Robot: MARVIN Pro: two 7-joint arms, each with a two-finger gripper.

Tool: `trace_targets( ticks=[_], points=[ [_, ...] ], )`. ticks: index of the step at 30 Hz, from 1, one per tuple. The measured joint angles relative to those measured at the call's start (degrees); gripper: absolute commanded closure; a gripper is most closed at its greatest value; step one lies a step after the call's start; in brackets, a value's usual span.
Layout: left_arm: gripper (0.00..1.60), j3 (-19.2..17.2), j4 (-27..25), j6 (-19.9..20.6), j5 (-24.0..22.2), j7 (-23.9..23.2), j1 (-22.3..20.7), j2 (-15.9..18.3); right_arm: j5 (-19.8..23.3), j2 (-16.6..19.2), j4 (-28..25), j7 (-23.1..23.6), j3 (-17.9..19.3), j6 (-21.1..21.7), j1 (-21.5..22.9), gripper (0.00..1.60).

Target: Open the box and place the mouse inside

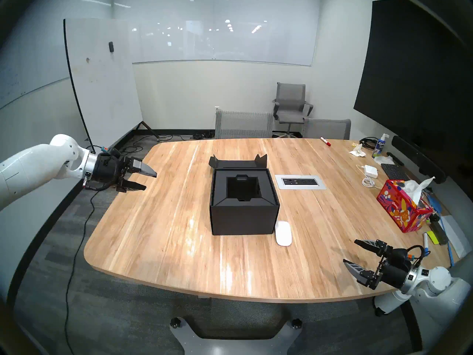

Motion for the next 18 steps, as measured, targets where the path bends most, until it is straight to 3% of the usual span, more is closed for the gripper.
trace_targets(
  ticks=[18],
  points=[
    [0.00, 0.1, 0.5, -10.7, 13.5, -15.8, 0.9, 1.7, 0.0, 0.0, 0.0, 0.0, 0.0, 0.0, 0.0, 0.00]
  ],
)
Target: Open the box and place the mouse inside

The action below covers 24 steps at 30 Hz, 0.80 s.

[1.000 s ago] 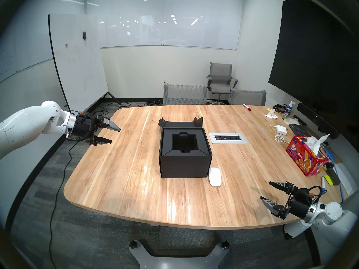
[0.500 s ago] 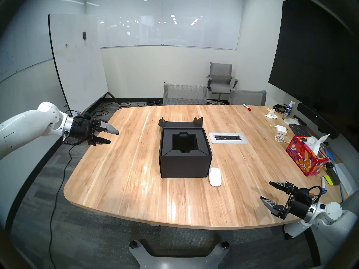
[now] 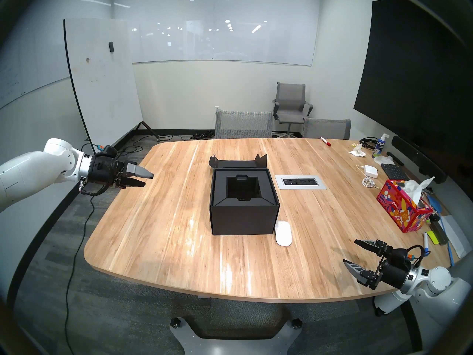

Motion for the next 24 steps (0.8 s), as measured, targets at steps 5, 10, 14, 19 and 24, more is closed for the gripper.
trace_targets(
  ticks=[5, 10, 14, 19, 24],
  points=[
    [0.00, 0.1, 0.1, -4.2, 3.8, -5.1, 0.2, 1.1, 0.0, 0.0, 0.0, 0.0, 0.0, 0.0, 0.0, 0.00],
    [0.00, 0.5, 0.1, -9.0, 7.6, -10.5, 0.5, 2.0, 0.0, 0.0, 0.0, 0.0, 0.0, 0.0, 0.0, 0.00],
    [0.00, 1.0, 0.1, -13.4, 10.6, -15.0, 0.9, 2.5, 0.0, 0.0, 0.0, 0.0, 0.0, 0.0, 0.0, 0.00],
    [0.00, 1.5, 0.4, -18.2, 13.7, -19.6, 1.3, 2.9, 0.0, 0.0, 0.0, 0.0, 0.0, 0.0, 0.0, 0.00],
    [0.00, 2.0, 1.6, -22.8, 15.8, -24.1, 1.6, 2.9, 0.0, 0.0, 0.0, 0.0, 0.0, 0.0, 0.0, 0.00]
  ],
)
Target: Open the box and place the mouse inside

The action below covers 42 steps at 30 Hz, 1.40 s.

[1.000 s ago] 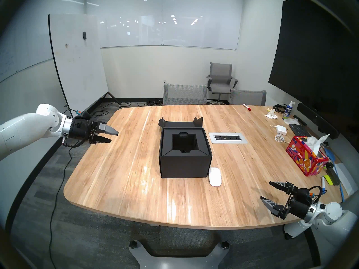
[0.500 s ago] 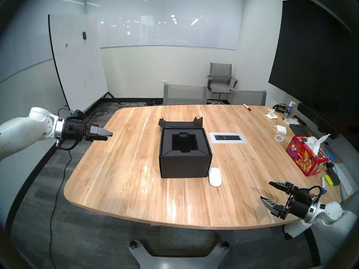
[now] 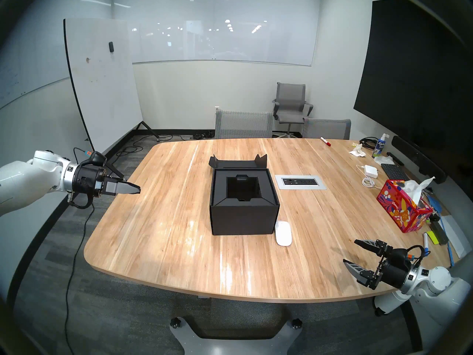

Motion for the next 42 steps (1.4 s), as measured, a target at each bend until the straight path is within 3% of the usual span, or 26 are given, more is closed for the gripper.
trace_targets(
  ticks=[9, 17, 30, 42],
  points=[
    [0.00, 0.3, 4.7, -9.0, -0.4, -7.7, 2.0, -1.8, 0.0, 0.0, 0.0, 0.0, 0.0, 0.0, 0.0, 0.00],
    [0.00, 0.0, 2.7, -14.8, -3.6, -7.1, 4.4, -1.9, 0.0, 0.0, 0.0, 0.0, 0.0, 0.0, 0.0, 0.00],
    [0.00, -0.1, -3.6, -16.4, -5.1, -0.4, 5.0, 1.2, 0.0, 0.0, 0.0, 0.0, 0.0, 0.0, 0.0, 0.00],
    [0.00, -0.1, -4.5, -16.8, -5.0, 0.7, 4.9, 2.1, 0.0, 0.0, 0.0, 0.0, 0.0, 0.0, 0.0, 0.00]
  ],
)
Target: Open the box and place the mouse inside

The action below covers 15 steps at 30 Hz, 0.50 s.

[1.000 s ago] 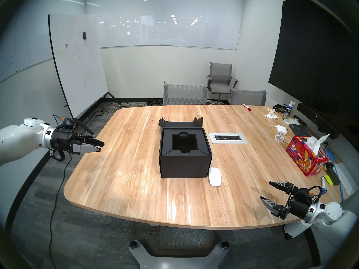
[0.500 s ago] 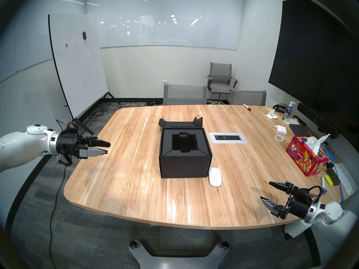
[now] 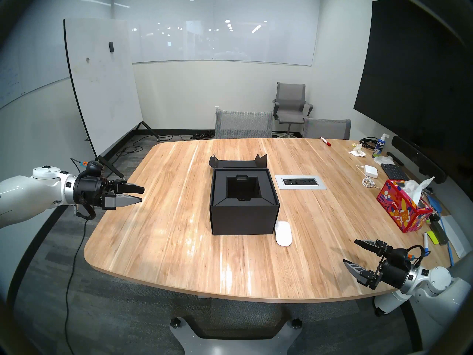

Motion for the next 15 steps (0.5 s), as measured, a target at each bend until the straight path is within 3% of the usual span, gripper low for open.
trace_targets(
  ticks=[15],
  points=[
    [0.00, 0.1, 0.5, -0.8, -0.1, 0.2, 0.0, 0.2, 0.0, 0.0, 0.0, 0.0, 0.0, 0.0, 0.0, 0.00]
  ],
)
